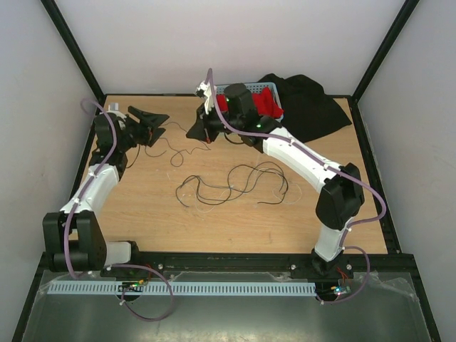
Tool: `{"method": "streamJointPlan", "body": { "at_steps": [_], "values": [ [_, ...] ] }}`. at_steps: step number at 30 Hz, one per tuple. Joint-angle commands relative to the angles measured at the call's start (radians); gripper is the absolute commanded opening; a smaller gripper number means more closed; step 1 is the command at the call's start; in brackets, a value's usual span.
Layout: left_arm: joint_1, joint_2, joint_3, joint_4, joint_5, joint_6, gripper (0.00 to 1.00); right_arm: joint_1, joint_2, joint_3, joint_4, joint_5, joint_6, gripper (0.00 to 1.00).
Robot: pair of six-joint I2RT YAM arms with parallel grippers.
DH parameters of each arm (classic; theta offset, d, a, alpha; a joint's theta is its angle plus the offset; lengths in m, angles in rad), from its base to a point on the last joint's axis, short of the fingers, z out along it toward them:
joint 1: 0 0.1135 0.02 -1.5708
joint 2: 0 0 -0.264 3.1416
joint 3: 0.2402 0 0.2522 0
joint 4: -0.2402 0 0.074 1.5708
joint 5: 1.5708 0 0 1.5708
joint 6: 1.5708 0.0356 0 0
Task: Zip-tie the wires
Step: Pick up the cable at the center of the board.
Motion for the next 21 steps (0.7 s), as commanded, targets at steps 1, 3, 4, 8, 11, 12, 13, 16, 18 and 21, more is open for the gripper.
{"method": "streamJointPlan", "body": {
  "at_steps": [1, 3, 4, 8, 11, 12, 13, 16, 18, 21],
  "values": [
    [0.011, 0.024, 0.047, 0.073, 0.005, 0.010, 0.60, 0.005, -0.073, -0.031, 0.064, -0.062, -0.010, 0.00],
    [0.015, 0.038, 0.058, 0.078, 0.010, 0.019, 0.58, 0.005, -0.077, -0.039, 0.070, -0.081, -0.012, 0.00],
    [0.015, 0.046, 0.065, 0.078, 0.015, 0.020, 0.58, 0.005, -0.079, -0.044, 0.076, -0.087, -0.012, 0.00],
    [0.005, 0.068, 0.075, 0.084, 0.049, 0.010, 0.63, 0.005, -0.086, -0.067, 0.113, -0.081, -0.001, 0.00],
    [-0.008, 0.063, 0.059, 0.088, 0.057, 0.006, 0.66, 0.005, -0.078, -0.063, 0.123, -0.062, 0.002, 0.00],
    [-0.010, 0.058, 0.052, 0.089, 0.057, 0.003, 0.67, 0.005, -0.077, -0.063, 0.129, -0.061, 0.007, 0.00],
    [-0.011, 0.054, 0.047, 0.089, 0.056, 0.003, 0.68, 0.005, -0.074, -0.064, 0.135, -0.064, 0.012, 0.00],
    [-0.013, 0.054, 0.041, 0.090, 0.050, 0.007, 0.67, 0.008, -0.070, -0.068, 0.154, -0.099, 0.032, 0.00],
    [-0.012, 0.059, 0.043, 0.092, 0.050, 0.008, 0.63, 0.010, -0.074, -0.073, 0.159, -0.111, 0.036, 0.00],
    [-0.013, 0.070, 0.047, 0.092, 0.048, 0.021, 0.58, 0.013, -0.089, -0.099, 0.177, -0.114, 0.036, 0.00]
  ]
}}
